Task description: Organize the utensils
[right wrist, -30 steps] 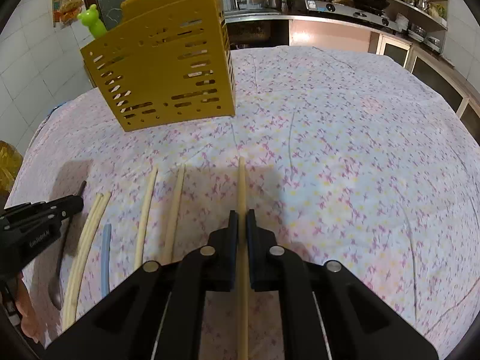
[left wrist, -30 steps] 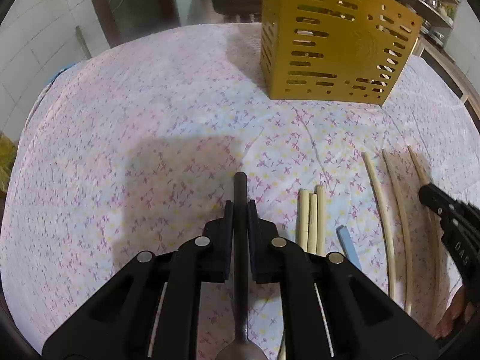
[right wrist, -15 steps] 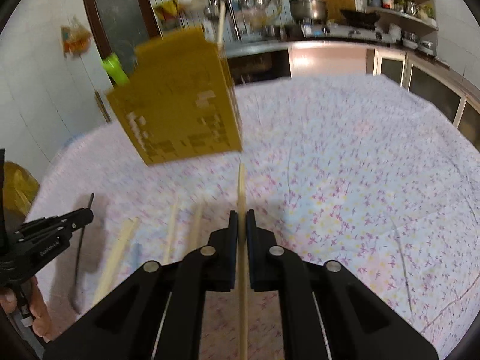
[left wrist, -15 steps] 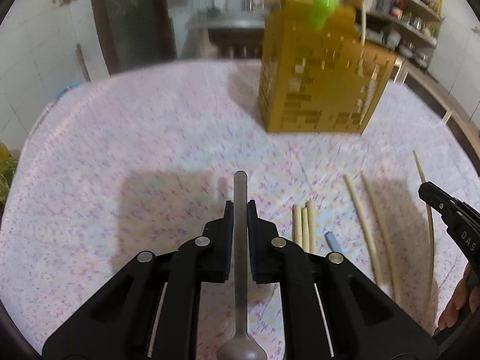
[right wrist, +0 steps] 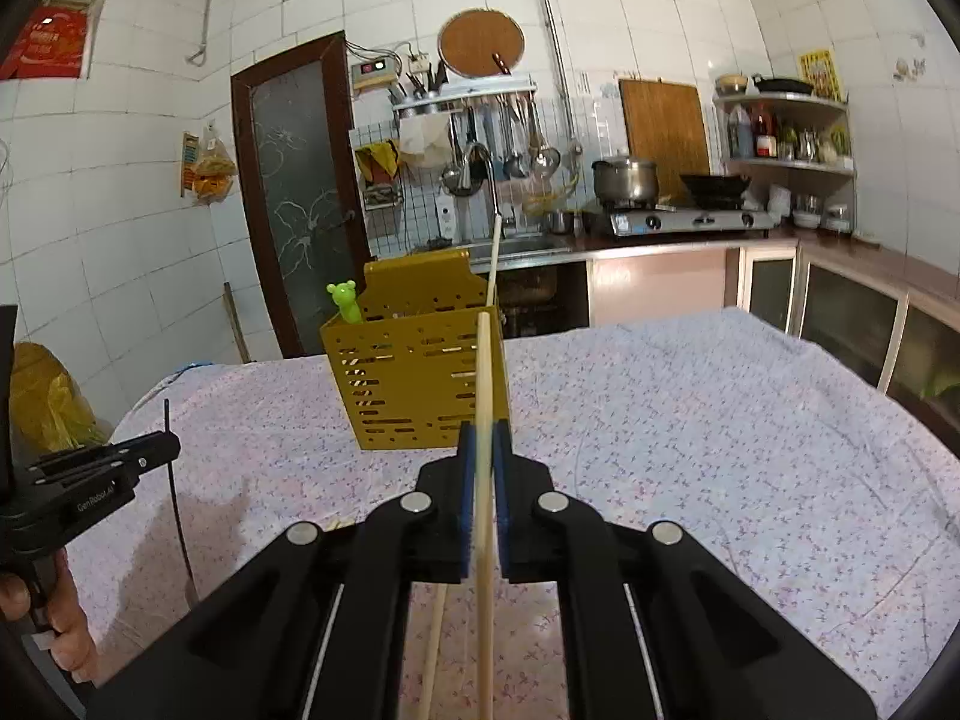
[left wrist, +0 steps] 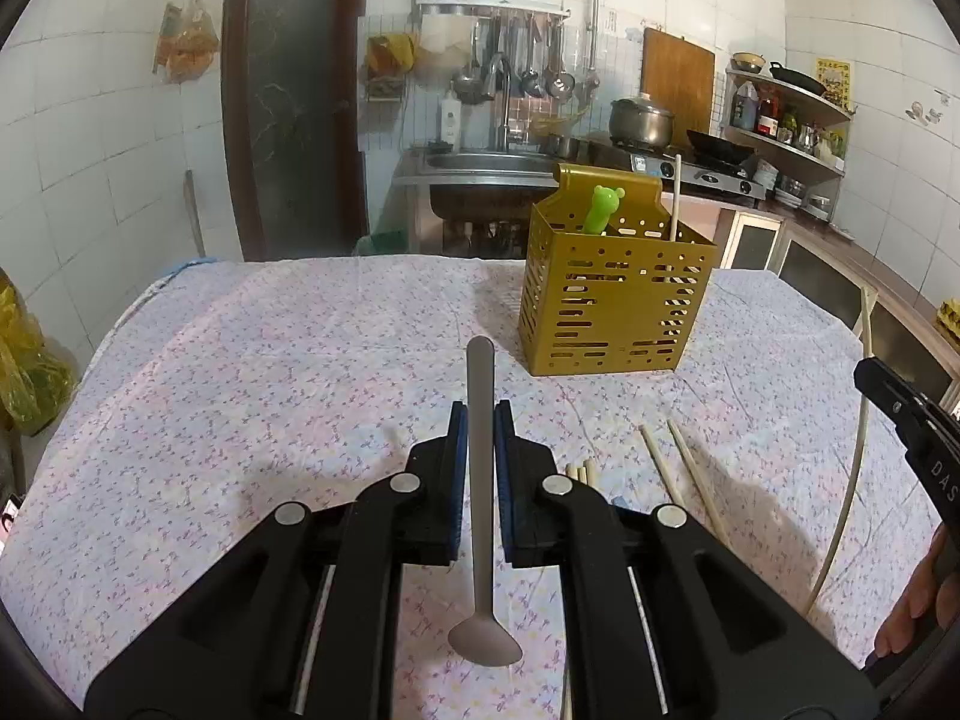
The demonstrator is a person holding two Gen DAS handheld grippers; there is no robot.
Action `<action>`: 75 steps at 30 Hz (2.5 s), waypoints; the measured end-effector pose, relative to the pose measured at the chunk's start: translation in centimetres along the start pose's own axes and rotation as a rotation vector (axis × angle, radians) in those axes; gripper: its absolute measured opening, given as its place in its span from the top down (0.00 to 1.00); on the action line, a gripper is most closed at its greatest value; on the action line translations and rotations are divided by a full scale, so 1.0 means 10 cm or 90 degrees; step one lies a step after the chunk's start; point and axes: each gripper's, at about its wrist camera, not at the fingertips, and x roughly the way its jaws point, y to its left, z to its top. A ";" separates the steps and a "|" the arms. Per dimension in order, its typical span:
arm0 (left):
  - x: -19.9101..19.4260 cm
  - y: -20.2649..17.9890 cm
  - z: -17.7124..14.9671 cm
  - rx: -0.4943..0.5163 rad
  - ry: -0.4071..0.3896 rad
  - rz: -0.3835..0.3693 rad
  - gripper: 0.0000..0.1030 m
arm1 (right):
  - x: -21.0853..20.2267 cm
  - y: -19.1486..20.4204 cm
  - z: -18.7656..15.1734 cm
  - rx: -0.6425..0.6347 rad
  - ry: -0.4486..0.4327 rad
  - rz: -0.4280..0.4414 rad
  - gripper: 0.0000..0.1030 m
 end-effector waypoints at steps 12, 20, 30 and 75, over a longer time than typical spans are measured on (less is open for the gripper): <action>-0.12 0.07 -0.10 -0.009 -0.027 0.005 0.92 | -0.24 0.06 -0.07 -0.012 -0.035 -0.008 0.94; -0.19 0.11 -0.07 -0.014 -0.046 0.003 0.92 | -0.31 0.08 -0.04 -0.015 -0.058 -0.010 0.94; -0.27 0.07 0.23 -0.003 -0.079 -0.006 0.93 | -0.29 0.07 0.15 -0.021 -0.078 -0.007 0.94; 1.48 0.23 -0.29 0.021 0.252 0.038 0.05 | 0.74 -0.07 -0.03 0.008 0.146 -0.003 0.94</action>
